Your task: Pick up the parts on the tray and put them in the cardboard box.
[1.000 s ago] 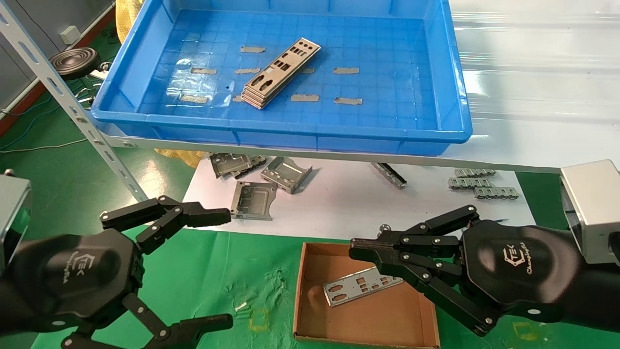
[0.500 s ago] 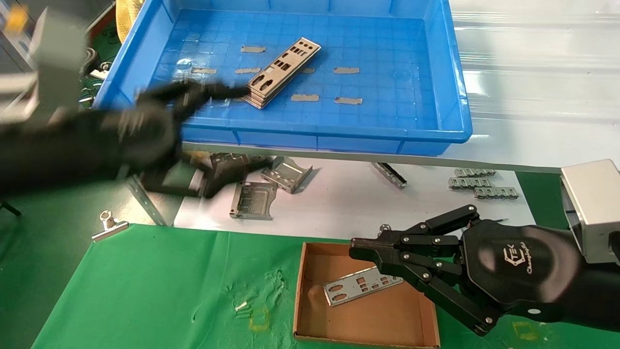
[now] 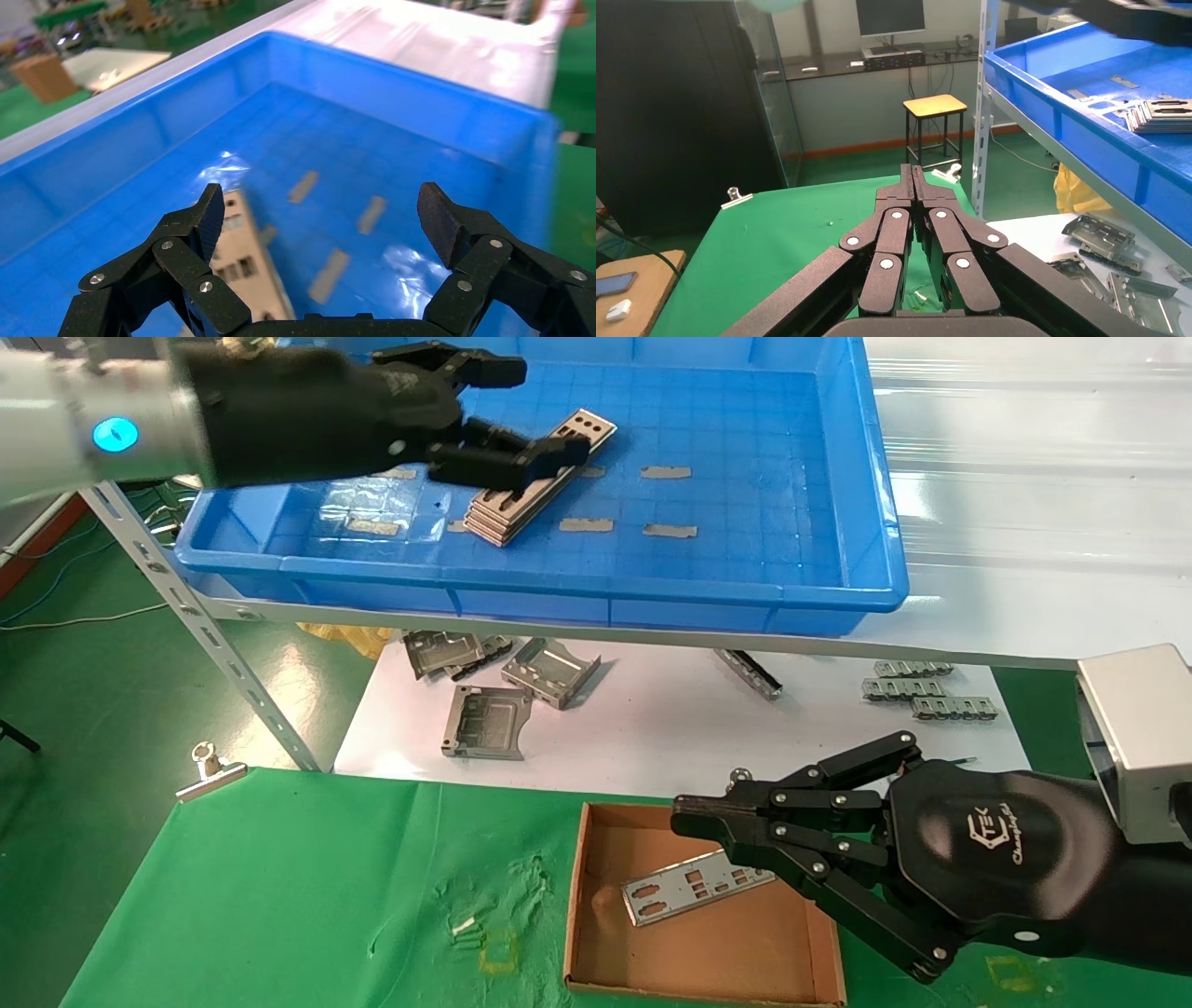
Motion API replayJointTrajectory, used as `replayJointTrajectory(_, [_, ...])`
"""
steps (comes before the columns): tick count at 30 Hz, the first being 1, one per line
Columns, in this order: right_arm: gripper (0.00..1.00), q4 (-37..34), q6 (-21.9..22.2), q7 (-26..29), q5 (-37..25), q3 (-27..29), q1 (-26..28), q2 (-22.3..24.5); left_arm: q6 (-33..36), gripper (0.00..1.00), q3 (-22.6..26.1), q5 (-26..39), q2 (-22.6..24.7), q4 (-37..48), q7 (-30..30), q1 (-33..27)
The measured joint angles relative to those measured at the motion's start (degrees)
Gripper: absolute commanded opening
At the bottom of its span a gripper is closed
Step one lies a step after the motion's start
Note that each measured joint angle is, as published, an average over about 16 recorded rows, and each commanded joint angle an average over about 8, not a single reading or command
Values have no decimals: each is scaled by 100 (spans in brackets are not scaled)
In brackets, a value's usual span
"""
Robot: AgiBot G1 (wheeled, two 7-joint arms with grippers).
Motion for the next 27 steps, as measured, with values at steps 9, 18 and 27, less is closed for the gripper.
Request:
replayJointTrajectory(9, [100, 0, 0, 0, 0, 0, 0, 0, -836, 100, 228, 451, 729, 1357, 241, -570])
replayJointTrajectory(18, [100, 0, 0, 0, 0, 0, 0, 0, -1082, 100, 352, 629, 1021, 1867, 290, -717])
replayJointTrajectory(27, [100, 0, 0, 0, 0, 0, 0, 0, -1008, 91, 413, 673, 1076, 1985, 293, -719])
